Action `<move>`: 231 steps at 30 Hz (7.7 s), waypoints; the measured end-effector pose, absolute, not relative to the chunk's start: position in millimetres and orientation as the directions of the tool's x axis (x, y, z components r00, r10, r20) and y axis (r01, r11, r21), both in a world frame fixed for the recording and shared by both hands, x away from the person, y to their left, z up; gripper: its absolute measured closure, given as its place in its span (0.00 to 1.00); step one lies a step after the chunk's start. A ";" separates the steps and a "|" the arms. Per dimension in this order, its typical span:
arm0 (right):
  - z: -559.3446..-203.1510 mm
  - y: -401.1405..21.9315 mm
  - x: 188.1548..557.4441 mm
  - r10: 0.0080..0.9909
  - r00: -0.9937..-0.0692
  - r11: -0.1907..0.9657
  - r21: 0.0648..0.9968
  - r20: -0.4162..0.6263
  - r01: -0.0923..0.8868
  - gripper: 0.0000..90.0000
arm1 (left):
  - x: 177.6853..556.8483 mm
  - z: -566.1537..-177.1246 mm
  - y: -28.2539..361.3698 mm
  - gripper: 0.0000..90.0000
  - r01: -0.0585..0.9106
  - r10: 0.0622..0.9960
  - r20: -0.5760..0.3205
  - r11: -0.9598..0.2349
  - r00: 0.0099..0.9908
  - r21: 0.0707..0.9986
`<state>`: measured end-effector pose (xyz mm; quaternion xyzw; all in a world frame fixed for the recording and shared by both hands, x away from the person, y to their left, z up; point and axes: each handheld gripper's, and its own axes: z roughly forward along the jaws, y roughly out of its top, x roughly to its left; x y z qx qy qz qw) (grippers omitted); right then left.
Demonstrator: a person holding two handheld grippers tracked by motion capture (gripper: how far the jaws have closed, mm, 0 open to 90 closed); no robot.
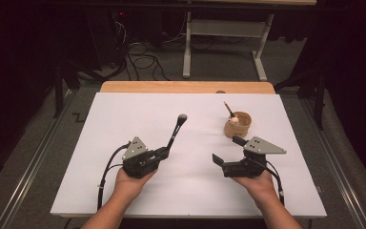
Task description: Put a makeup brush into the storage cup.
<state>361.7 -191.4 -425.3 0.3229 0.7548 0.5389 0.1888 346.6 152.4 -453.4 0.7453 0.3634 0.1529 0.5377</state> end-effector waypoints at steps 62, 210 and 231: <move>-422.9 -137.4 369.3 0.601 -0.791 0.211 0.931 0.116 0.297 0.16 | 348.3 -449.1 131.2 0.88 0.362 0.699 -0.151 -0.164 0.699 0.918; -434.9 -146.0 366.4 0.491 -0.772 -0.050 0.898 0.403 0.437 0.88 | 330.3 -457.6 115.8 0.46 0.347 0.653 -0.164 -0.161 0.739 0.924; -434.7 -147.3 365.5 0.506 -0.780 -0.029 0.911 0.368 0.412 0.88 | 323.5 -456.3 165.4 0.34 0.371 0.731 -0.140 -0.163 0.668 0.914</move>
